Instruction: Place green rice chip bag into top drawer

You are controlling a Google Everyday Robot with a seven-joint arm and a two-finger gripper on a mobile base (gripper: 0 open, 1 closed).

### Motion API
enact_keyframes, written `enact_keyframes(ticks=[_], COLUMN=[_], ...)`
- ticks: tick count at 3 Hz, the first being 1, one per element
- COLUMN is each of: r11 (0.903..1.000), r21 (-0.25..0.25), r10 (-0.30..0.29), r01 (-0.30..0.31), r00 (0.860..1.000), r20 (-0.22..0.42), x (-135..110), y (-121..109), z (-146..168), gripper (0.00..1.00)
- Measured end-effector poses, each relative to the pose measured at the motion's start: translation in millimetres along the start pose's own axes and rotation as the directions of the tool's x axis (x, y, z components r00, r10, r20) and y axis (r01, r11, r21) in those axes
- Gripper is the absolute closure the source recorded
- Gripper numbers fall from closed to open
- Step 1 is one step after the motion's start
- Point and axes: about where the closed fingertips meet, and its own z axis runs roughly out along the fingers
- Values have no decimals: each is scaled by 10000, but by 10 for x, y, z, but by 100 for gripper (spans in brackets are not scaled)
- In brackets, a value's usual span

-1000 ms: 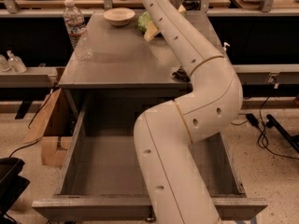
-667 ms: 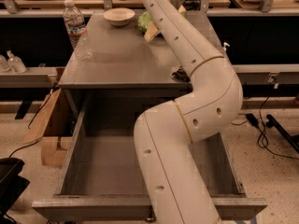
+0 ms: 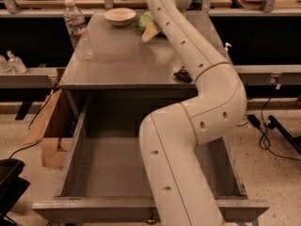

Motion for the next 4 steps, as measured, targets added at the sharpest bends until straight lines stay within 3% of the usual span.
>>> enact_keyframes(ticks=[1,4], r11=[9963,9942], r21=[-113,-190], r10=[-845,-1050], r01=[853,1061], r00=[9947,9931], r20=[585,514], x=[-114,-67], y=[86,151], z=[91,174], gripper=[18,88])
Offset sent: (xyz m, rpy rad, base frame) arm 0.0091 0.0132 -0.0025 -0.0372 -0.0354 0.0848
